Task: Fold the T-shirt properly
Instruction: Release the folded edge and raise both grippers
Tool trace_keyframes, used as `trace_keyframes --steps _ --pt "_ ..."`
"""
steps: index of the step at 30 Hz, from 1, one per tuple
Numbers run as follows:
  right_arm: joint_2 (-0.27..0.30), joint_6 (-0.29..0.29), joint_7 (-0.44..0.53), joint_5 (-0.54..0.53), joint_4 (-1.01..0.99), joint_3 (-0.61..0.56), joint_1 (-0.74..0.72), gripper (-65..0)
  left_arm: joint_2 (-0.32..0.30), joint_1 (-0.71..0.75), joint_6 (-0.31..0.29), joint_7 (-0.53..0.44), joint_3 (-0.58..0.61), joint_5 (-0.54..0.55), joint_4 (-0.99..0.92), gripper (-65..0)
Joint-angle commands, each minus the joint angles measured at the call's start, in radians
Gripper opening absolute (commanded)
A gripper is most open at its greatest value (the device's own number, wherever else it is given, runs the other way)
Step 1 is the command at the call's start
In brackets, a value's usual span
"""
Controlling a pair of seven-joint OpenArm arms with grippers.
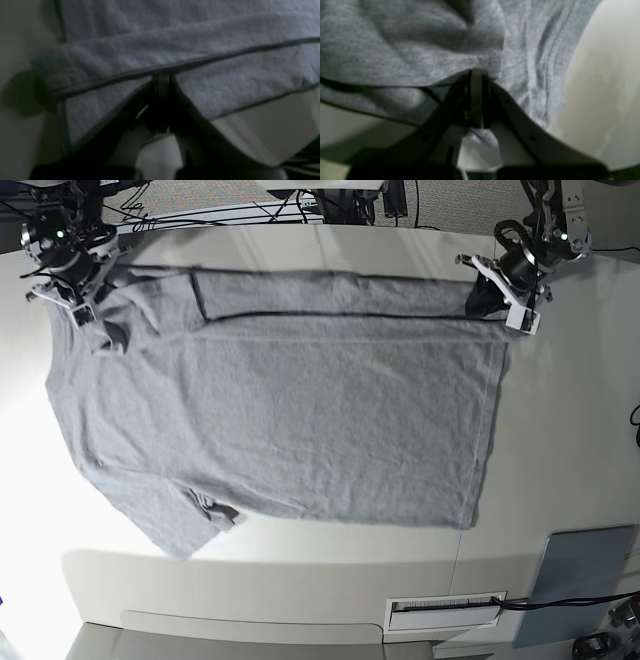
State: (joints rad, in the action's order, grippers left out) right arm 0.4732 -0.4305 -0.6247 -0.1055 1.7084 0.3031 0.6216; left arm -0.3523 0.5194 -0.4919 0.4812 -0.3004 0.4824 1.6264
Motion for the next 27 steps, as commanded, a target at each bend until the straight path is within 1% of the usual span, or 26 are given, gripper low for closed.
trace_keyframes --steps 1,5,7,13,19,27 --pt "0.009 -0.008 -0.056 0.017 -0.003 0.014 0.032 -65.0 -0.016 0.044 0.019 0.117 0.003 -0.07 -0.011 -65.0" --pt "0.01 -0.008 -0.056 0.017 0.0 0.037 0.077 -65.0 -0.043 0.097 0.019 0.119 0.003 -0.071 -0.011 -65.0" --pt "0.021 -0.008 -0.059 0.018 0.0 0.039 0.087 -65.0 -0.05 0.122 0.019 0.125 0.003 -0.071 -0.011 -65.0" --pt "0.06 -0.008 -0.08 0.02 0.001 0.039 0.097 -65.0 -0.053 0.183 0.02 0.124 0.003 -0.07 -0.011 -65.0" --pt "0.076 -0.008 -0.083 0.02 0.001 0.039 0.097 -65.0 -0.056 0.216 0.02 0.132 0.003 -0.07 -0.011 -65.0" --pt "0.076 -0.007 -0.069 0.02 0.029 0.039 0.096 -65.0 -0.061 0.233 0.019 0.139 0.003 -0.07 0.003 -65.0"
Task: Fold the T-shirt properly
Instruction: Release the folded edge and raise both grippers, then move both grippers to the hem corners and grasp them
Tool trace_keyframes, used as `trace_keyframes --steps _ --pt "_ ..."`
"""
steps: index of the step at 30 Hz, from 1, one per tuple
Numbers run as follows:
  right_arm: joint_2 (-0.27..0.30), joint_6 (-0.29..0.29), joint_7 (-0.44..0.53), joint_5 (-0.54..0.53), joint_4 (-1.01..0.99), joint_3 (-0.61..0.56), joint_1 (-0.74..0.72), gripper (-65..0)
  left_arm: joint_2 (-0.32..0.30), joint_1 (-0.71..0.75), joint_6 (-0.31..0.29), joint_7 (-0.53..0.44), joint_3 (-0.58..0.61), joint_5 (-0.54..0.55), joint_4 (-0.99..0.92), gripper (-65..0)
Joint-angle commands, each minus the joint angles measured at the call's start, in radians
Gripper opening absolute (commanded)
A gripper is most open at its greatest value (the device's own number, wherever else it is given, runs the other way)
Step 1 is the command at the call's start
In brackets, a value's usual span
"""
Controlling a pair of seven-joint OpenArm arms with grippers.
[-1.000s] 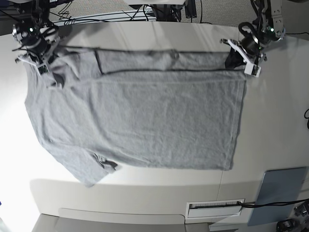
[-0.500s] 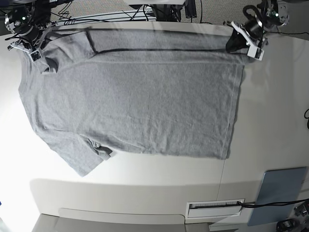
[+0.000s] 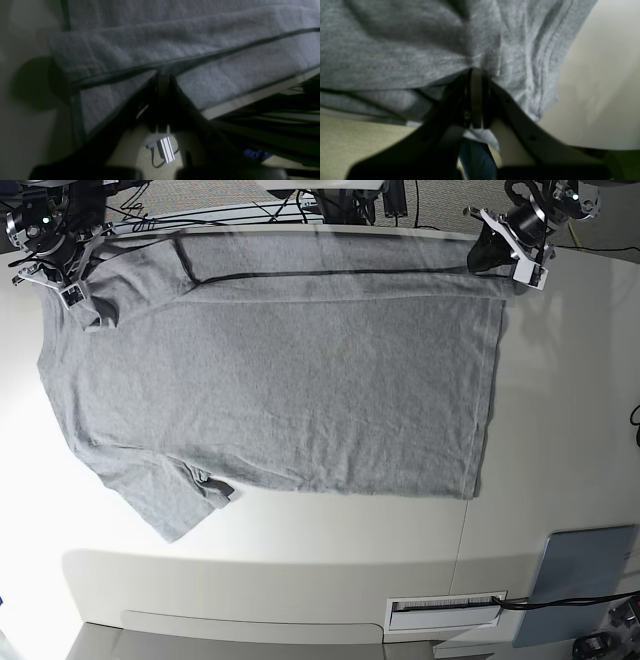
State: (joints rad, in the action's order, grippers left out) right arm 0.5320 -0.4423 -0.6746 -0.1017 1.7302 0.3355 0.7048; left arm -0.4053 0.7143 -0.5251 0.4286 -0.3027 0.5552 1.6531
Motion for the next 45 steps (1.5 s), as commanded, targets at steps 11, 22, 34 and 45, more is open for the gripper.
trace_keyframes --steps 11,22,34,45 --pt "0.077 0.074 -0.01 0.016 0.22 0.007 -0.031 -65.0 -0.083 0.005 0.056 0.209 -0.025 -0.143 0.298 -65.0" --pt "0.089 0.072 0.034 0.002 0.216 0.006 -0.29 -38.4 -0.093 -0.305 0.169 0.177 -0.072 -0.069 0.293 -33.9" --pt "0.089 0.072 -0.063 -0.214 0.008 0.004 -0.592 -38.4 -0.092 -0.922 0.172 0.163 0.193 -0.113 -0.365 -33.9" --pt "0.089 0.072 -0.064 -0.22 0.004 0.004 -0.605 -38.4 -0.021 -1.321 0.17 0.138 0.274 -0.179 -0.898 -34.1"
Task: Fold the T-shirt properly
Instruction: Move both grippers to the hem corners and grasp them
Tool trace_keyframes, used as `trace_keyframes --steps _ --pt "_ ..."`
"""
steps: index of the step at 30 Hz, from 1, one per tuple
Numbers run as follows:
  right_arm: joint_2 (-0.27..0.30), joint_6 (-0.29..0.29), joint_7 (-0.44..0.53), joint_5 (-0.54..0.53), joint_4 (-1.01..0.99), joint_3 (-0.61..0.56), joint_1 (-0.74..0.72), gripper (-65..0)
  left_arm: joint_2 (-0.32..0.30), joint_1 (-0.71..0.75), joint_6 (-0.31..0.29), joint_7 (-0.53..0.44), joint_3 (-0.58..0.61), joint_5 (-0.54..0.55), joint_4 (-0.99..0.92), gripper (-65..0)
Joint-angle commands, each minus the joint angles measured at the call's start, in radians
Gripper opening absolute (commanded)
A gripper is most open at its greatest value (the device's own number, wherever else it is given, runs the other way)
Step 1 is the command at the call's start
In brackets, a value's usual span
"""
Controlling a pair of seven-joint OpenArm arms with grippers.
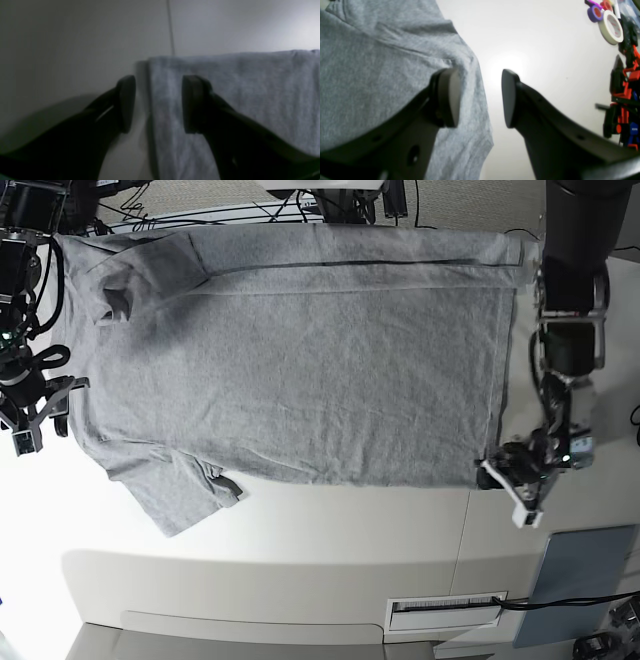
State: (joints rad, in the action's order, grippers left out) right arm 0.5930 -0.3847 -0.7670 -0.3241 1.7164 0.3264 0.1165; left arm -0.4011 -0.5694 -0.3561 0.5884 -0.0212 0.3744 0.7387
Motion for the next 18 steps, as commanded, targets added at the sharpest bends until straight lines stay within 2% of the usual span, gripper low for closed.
trace_keyframes --steps 1,3,8,10,11,18 --pt "0.028 0.014 0.027 0.003 0.018 0.013 -0.017 -38.4 -0.026 -0.044 0.005 -0.021 -0.007 -0.004 0.012 -34.1" --pt "0.028 0.014 0.027 0.002 0.018 0.013 -0.018 -38.4 -0.026 -0.046 0.025 -0.02 -0.007 -0.013 0.012 -34.1" --pt "0.027 0.013 0.023 -0.026 0.018 0.013 -0.019 -38.4 -0.025 -0.023 0.027 -0.019 -0.007 -0.016 0.012 -34.1" --pt "0.022 -0.027 0.01 -0.059 0.018 0.003 -0.019 -38.4 -0.025 -0.008 0.025 -0.021 -0.007 -0.016 0.012 -34.1" --pt "0.016 -0.044 0.007 -0.06 0.018 -0.01 -0.019 -38.4 -0.025 -0.001 0.018 -0.024 -0.007 -0.016 0.012 -34.1" --pt "-0.034 -0.037 0.009 -0.003 0.018 -0.147 -0.02 -38.4 -0.003 0.016 0.024 -0.085 -0.007 -0.018 0.012 -34.1"
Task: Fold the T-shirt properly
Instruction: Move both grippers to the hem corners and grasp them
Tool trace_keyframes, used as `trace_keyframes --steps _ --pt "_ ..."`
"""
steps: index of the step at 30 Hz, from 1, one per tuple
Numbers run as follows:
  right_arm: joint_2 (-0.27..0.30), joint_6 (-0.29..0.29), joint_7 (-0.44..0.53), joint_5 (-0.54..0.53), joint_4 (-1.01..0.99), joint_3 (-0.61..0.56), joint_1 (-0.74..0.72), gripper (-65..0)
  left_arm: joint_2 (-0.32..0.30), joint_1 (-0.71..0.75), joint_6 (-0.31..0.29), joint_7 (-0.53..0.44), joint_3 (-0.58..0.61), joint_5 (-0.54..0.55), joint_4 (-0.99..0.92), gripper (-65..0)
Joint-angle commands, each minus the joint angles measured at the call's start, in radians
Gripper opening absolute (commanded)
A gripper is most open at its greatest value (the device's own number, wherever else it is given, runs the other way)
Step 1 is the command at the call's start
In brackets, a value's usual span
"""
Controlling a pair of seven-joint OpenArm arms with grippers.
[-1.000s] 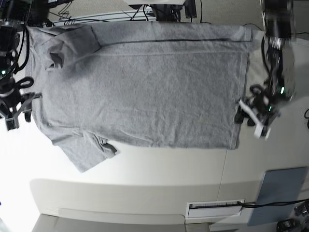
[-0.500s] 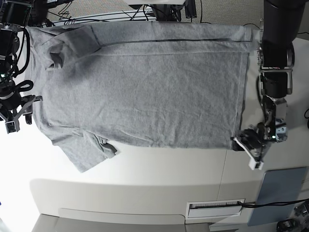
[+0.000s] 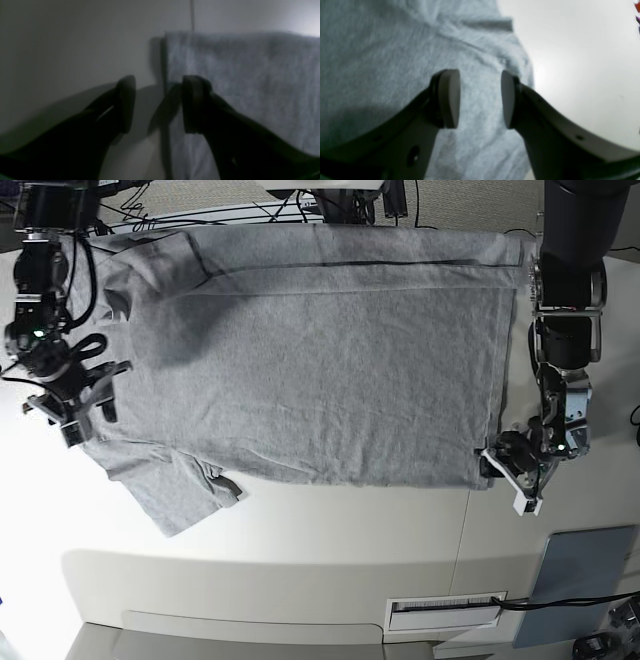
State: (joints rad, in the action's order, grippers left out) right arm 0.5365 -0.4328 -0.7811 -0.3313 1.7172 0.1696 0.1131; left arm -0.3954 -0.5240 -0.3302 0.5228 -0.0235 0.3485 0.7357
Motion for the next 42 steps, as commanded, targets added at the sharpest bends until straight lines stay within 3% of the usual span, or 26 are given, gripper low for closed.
trace_keyframes --steps 1,6,9,11,16,21,23,26,28,31,37,42 --pt "0.017 0.011 0.022 0.011 0.017 -0.001 -0.016 -38.4 -0.003 -0.029 0.002 -0.032 -0.005 -0.005 0.015 -34.1" --pt "0.004 0.01 0.02 0.015 0.017 -0.014 -0.016 -38.4 0.02 -0.025 0.088 -0.08 -0.005 -0.092 0.014 -34.1" --pt "0.004 0.01 0.018 0.014 0.017 -0.014 -0.016 -38.4 0.027 -0.022 0.103 -0.102 -0.005 -0.122 0.0 -34.1" --pt "0.004 0.011 0.018 0.014 0.017 -0.014 -0.016 -38.4 0.027 -0.022 0.082 -0.104 -0.005 -0.121 -0.022 -34.1" --pt "0.004 0.01 0.023 0.015 0.017 -0.014 -0.017 -38.4 0.034 -0.016 -0.071 -0.104 -0.005 -0.09 -0.071 -38.7" --pt "0.005 0.01 0.022 0.015 0.017 -0.014 -0.016 -38.4 0.047 -0.017 -0.071 -0.105 -0.005 -0.09 -0.071 -40.0" --pt "0.006 0.01 0.023 0.016 0.017 -0.014 -0.016 -38.4 0.046 -0.019 -0.071 -0.104 -0.005 -0.091 -0.071 -46.5" --pt "0.007 0.01 0.027 0.016 0.017 -0.014 -0.017 -38.4 0.046 -0.019 -0.071 -0.105 -0.005 -0.092 -0.071 -65.0" --pt "0.007 0.01 0.035 0.017 0.017 -0.014 -0.017 -38.4 0.046 -0.019 -0.063 -0.105 -0.005 -0.095 -0.071 -65.0" --pt "0.006 0.011 0.065 0.062 0.01 -0.014 -0.04 -38.4 0.046 -0.019 0.012 -0.111 -0.005 -0.095 -0.071 -65.0" --pt "0.006 -0.001 0.158 0.085 -0.22 -0.067 -0.23 -36.1 0.047 -0.019 0.015 -0.112 -0.005 -0.095 -0.071 -65.0" --pt "0.001 0.0 0.16 0.122 -0.518 -0.269 -0.508 -35.3 0.047 -0.019 -0.027 -0.112 -0.005 -0.095 -0.071 -65.0"
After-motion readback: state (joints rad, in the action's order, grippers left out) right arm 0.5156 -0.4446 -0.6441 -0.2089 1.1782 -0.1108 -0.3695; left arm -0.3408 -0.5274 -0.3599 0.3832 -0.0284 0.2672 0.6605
